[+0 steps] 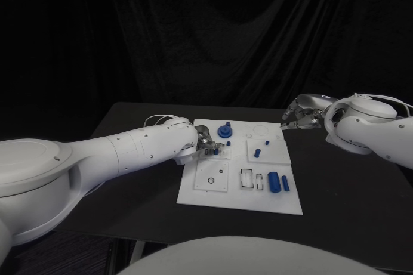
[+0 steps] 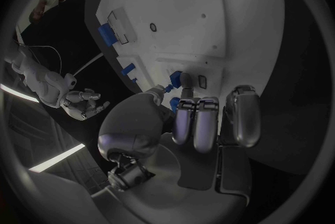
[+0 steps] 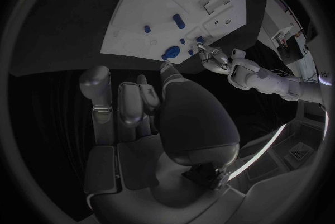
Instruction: Assemble the parts on the task board
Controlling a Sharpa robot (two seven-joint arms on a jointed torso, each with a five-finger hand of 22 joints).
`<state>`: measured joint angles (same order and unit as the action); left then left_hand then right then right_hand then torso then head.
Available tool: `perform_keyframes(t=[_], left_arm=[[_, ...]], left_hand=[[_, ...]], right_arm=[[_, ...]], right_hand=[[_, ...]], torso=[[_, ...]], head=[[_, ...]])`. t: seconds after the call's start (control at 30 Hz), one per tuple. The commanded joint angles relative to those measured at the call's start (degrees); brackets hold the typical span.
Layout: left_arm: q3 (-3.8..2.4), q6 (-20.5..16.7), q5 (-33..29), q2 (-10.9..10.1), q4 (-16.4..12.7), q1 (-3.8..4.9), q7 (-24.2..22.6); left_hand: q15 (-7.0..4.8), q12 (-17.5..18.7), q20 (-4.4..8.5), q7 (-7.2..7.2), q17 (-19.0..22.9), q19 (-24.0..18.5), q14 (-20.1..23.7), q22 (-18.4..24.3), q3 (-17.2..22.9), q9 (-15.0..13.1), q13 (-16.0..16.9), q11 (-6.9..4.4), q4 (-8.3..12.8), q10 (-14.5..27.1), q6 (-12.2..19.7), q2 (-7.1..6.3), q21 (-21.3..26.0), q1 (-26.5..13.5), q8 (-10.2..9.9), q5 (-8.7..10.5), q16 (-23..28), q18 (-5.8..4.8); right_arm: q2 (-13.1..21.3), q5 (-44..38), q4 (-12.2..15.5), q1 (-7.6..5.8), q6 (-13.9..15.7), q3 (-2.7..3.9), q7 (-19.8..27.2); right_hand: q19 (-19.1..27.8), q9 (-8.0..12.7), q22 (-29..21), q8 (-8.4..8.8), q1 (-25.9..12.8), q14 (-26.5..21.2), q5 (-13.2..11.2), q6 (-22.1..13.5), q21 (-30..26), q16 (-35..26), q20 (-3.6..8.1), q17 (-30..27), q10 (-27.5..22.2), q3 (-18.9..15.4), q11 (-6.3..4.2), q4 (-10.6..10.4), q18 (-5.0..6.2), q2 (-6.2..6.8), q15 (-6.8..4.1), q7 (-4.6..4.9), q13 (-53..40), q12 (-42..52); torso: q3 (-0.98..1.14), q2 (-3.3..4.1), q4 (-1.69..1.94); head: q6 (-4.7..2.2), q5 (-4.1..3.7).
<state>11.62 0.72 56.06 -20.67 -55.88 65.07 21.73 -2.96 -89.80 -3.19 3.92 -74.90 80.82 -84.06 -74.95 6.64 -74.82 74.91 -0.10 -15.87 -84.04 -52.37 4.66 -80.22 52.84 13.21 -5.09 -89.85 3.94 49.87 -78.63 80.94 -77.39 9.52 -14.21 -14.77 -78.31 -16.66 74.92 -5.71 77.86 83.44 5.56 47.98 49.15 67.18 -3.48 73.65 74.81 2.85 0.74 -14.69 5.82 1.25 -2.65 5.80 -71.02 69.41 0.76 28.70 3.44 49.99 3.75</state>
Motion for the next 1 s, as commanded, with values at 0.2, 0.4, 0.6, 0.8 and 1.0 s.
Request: perform_keyframes(t=[0.2,0.4,0.6,0.8,1.0], left_arm=[[0.47,0.12,-0.27,0.20,-0.08,-0.99,-1.94],[0.47,0.47,-0.27,0.31,0.32,-1.08,-1.49],[0.47,0.55,-0.27,0.03,0.17,-1.23,-0.59],[0.46,-1.27,-0.27,-0.68,-0.96,-1.28,-1.07],[0.45,-8.52,1.41,-3.56,-4.98,-1.16,-5.45]], left_hand=[[-0.69,-0.20,0.37,-0.67,-15.10,0.33,-5.94,-1.76,-0.15,-1.87,15.09,-0.61,1.03,-5.96,-0.48,0.62,-0.01,2.19,1.69,-1.63,-0.15,-0.01],[-0.76,-0.20,0.44,-0.75,-15.10,0.32,-5.94,-1.77,-0.14,-1.85,15.09,-0.70,1.37,-5.96,-0.53,0.65,0.03,2.74,2.02,-2.03,-0.15,-0.01],[-0.94,-0.20,0.61,-1.00,-15.10,0.45,-5.94,-1.98,-0.11,-1.87,15.09,-0.90,2.02,-5.96,-0.96,0.77,-0.04,3.69,2.91,-2.98,-0.15,-0.04],[-1.14,-0.20,0.79,-1.21,-15.10,0.70,-5.94,-2.30,-0.48,-1.92,15.09,-1.10,2.24,-5.96,-1.29,0.57,-0.21,4.00,4.01,-3.47,-0.15,-0.12],[-1.49,-0.20,1.12,-1.58,-15.10,1.43,-5.94,-3.19,-1.47,-1.94,15.09,-1.47,2.08,-5.96,-1.40,0.10,-0.80,4.19,6.22,-2.97,-0.15,-0.35]], right_arm=[[0.00,-0.20,-0.03,0.19,-0.72,0.04,-1.28],[0.02,-0.20,-0.03,0.20,-0.83,0.04,-1.38],[0.02,-0.20,0.00,0.20,-0.96,0.04,-1.50],[0.13,-0.20,0.11,0.20,-0.98,0.04,-1.58],[0.52,-0.20,0.45,0.20,-0.85,0.04,-1.69]], right_hand=[[0.53,0.09,5.75,0.31,-0.06,-0.47,0.30,0.13,-0.34,-0.49,-0.09,-0.14,-0.39,-0.23,-0.10,-0.08,1.04,-0.69,-0.13,0.20,0.18,-0.47],[0.55,0.12,5.73,0.34,-0.18,-0.49,0.36,0.12,-0.46,-0.57,-0.10,-0.19,-0.37,-0.26,-0.09,-0.17,1.05,-0.80,-0.12,0.22,0.20,-0.51],[0.57,0.14,5.70,0.37,-0.34,-0.49,0.41,0.11,-0.59,-0.62,-0.11,-0.23,-0.38,-0.30,-0.07,-0.28,1.07,-0.89,-0.11,0.24,0.27,-0.60],[0.55,0.20,5.70,0.42,-0.70,-0.48,0.48,0.11,-0.64,-0.72,-0.12,-0.29,-0.36,-0.42,-0.05,-0.53,1.06,-1.05,-0.09,0.25,0.36,-0.72],[0.56,0.25,5.67,0.47,-1.13,-0.46,0.52,0.12,-0.83,-0.81,-0.13,-0.36,-0.35,-0.59,-0.04,-0.80,1.07,-1.15,-0.08,0.24,0.44,-0.83]], torso=[[0.00,-0.02,0.07],[0.00,0.01,0.05],[0.00,0.02,0.07],[0.01,0.01,-0.03],[0.03,-0.01,0.06]], head=[[0.01,0.06],[0.01,0.02],[0.01,-0.09],[0.01,0.00],[0.01,-0.21]])
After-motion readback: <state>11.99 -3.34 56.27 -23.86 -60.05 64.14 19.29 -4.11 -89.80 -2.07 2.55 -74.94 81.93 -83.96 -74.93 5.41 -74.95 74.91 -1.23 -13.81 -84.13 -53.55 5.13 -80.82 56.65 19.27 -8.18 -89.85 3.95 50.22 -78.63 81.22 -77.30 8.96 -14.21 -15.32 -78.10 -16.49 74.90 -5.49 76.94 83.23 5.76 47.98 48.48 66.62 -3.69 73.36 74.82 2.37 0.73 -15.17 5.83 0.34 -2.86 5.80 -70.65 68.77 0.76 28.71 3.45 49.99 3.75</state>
